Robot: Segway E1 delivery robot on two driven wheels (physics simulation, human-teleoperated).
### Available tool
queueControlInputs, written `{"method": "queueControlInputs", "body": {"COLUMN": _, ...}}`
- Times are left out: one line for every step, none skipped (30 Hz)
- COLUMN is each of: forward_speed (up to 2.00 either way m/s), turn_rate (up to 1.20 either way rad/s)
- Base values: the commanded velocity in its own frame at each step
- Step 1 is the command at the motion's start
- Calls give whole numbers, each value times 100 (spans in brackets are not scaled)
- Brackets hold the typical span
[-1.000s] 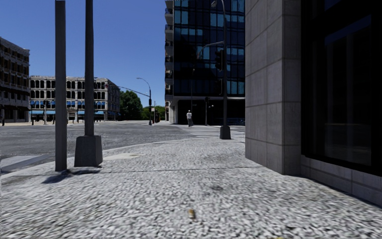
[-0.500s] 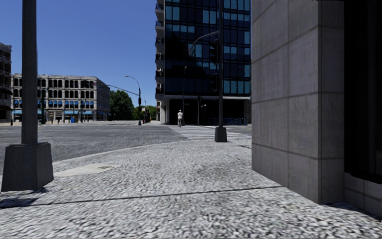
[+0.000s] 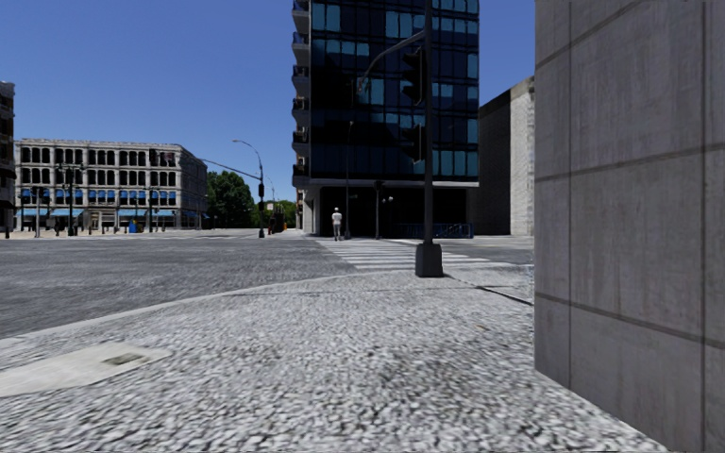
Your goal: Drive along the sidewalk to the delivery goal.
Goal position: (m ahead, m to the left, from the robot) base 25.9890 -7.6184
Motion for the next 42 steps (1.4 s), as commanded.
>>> {"method": "queueControlInputs", "body": {"forward_speed": 200, "turn_rate": 0}}
{"method": "queueControlInputs", "body": {"forward_speed": 200, "turn_rate": 0}}
{"method": "queueControlInputs", "body": {"forward_speed": 200, "turn_rate": 0}}
{"method": "queueControlInputs", "body": {"forward_speed": 200, "turn_rate": 0}}
{"method": "queueControlInputs", "body": {"forward_speed": 200, "turn_rate": 0}}
{"method": "queueControlInputs", "body": {"forward_speed": 200, "turn_rate": 0}}
{"method": "queueControlInputs", "body": {"forward_speed": 200, "turn_rate": 0}}
{"method": "queueControlInputs", "body": {"forward_speed": 200, "turn_rate": 0}}
{"method": "queueControlInputs", "body": {"forward_speed": 200, "turn_rate": -19}}
{"method": "queueControlInputs", "body": {"forward_speed": 200, "turn_rate": -34}}
{"method": "queueControlInputs", "body": {"forward_speed": 200, "turn_rate": -41}}
{"method": "queueControlInputs", "body": {"forward_speed": 200, "turn_rate": -41}}
{"method": "queueControlInputs", "body": {"forward_speed": 200, "turn_rate": -44}}
{"method": "queueControlInputs", "body": {"forward_speed": 200, "turn_rate": -49}}
{"method": "queueControlInputs", "body": {"forward_speed": 200, "turn_rate": -49}}
{"method": "queueControlInputs", "body": {"forward_speed": 200, "turn_rate": -53}}
{"method": "queueControlInputs", "body": {"forward_speed": 200, "turn_rate": -55}}
{"method": "queueControlInputs", "body": {"forward_speed": 200, "turn_rate": -56}}
{"method": "queueControlInputs", "body": {"forward_speed": 200, "turn_rate": -56}}
{"method": "queueControlInputs", "body": {"forward_speed": 200, "turn_rate": -63}}
{"method": "queueControlInputs", "body": {"forward_speed": 200, "turn_rate": -68}}
{"method": "queueControlInputs", "body": {"forward_speed": 200, "turn_rate": -68}}
{"method": "queueControlInputs", "body": {"forward_speed": 200, "turn_rate": -69}}
{"method": "queueControlInputs", "body": {"forward_speed": 200, "turn_rate": -70}}
{"method": "queueControlInputs", "body": {"forward_speed": 200, "turn_rate": -70}}
{"method": "queueControlInputs", "body": {"forward_speed": 200, "turn_rate": -70}}
{"method": "queueControlInputs", "body": {"forward_speed": 200, "turn_rate": -70}}
{"method": "queueControlInputs", "body": {"forward_speed": 200, "turn_rate": -70}}
{"method": "queueControlInputs", "body": {"forward_speed": 200, "turn_rate": -70}}
{"method": "queueControlInputs", "body": {"forward_speed": 200, "turn_rate": -70}}
{"method": "queueControlInputs", "body": {"forward_speed": 200, "turn_rate": -70}}
{"method": "queueControlInputs", "body": {"forward_speed": 200, "turn_rate": -70}}
{"method": "queueControlInputs", "body": {"forward_speed": 200, "turn_rate": -70}}
{"method": "queueControlInputs", "body": {"forward_speed": 200, "turn_rate": -70}}
{"method": "queueControlInputs", "body": {"forward_speed": 200, "turn_rate": -70}}
{"method": "queueControlInputs", "body": {"forward_speed": 200, "turn_rate": -70}}
{"method": "queueControlInputs", "body": {"forward_speed": 200, "turn_rate": -70}}
{"method": "queueControlInputs", "body": {"forward_speed": 200, "turn_rate": -68}}
{"method": "queueControlInputs", "body": {"forward_speed": 200, "turn_rate": -58}}
{"method": "queueControlInputs", "body": {"forward_speed": 200, "turn_rate": -5}}
{"method": "queueControlInputs", "body": {"forward_speed": 200, "turn_rate": -5}}
{"method": "queueControlInputs", "body": {"forward_speed": 200, "turn_rate": 0}}
